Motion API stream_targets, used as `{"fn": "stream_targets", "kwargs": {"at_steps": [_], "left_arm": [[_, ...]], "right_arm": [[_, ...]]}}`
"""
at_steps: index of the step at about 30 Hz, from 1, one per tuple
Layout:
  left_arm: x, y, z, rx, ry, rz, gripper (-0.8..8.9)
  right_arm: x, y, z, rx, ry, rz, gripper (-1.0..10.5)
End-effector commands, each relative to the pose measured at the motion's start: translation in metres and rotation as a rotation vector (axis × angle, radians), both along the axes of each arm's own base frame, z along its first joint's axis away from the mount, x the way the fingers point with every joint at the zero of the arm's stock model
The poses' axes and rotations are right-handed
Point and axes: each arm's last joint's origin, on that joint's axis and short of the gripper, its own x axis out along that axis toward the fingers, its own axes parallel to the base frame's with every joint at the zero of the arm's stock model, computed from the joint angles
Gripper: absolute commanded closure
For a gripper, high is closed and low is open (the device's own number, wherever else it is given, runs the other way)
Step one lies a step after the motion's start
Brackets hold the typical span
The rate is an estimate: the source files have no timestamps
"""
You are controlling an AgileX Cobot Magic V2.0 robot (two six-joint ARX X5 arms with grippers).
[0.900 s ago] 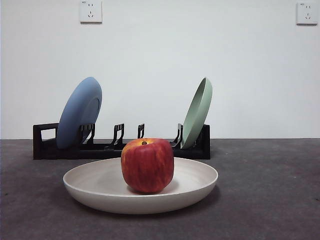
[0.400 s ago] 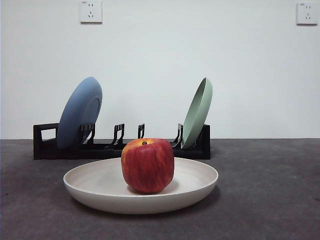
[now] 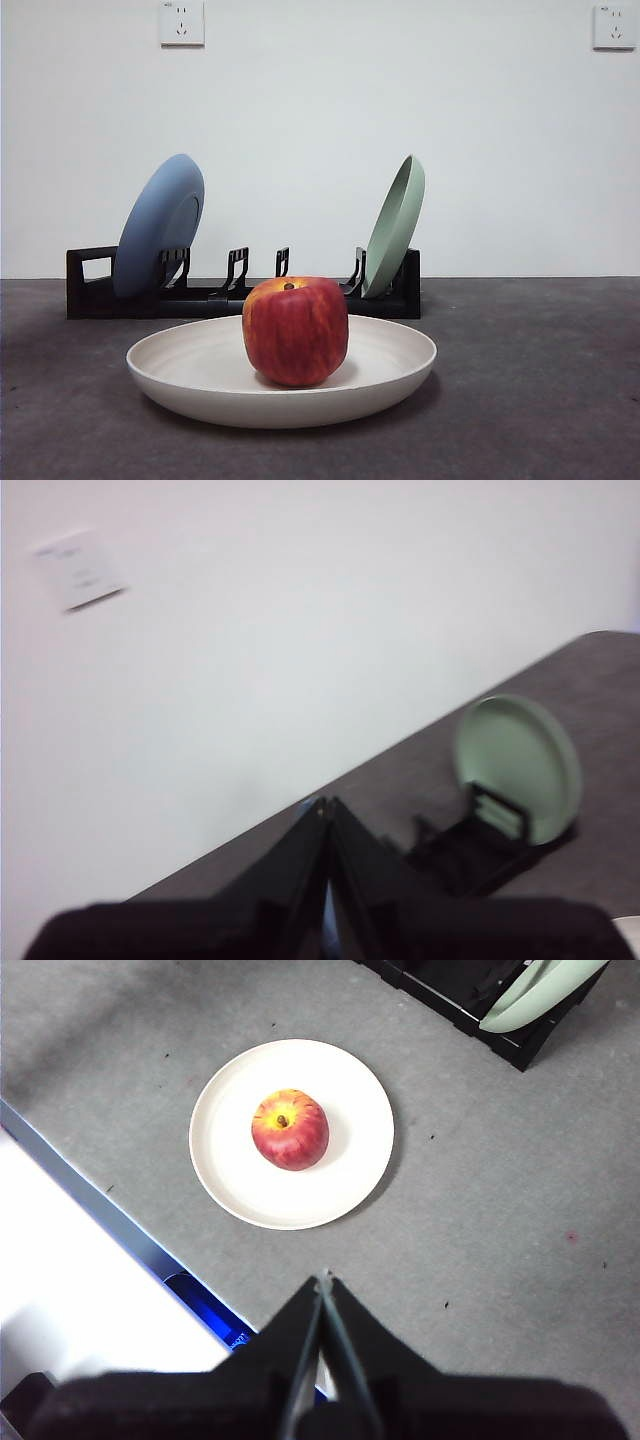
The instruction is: Take the yellow plate from the plate rack,put the plate on the table,take the apple from the table,put the apple in the plate
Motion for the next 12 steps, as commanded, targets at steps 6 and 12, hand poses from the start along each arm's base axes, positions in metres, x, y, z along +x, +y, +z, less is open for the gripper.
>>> {"fn": "stream_targets", "kwargs": {"at_steps": [6,12], "left_arm": [[0.007,0.01,-0.083,-0.075,0.007,0.113,8.17],[0.014,0.011,-0.16,-0.177,0.057,0.134,8.17]], "right_arm": [[-0.001,-0.001,-0.002,-0.017,0.021,-0.004,9.5],[-0.001,0.0,-0.002,-0.018,0.021,-0.003,9.5]]}}
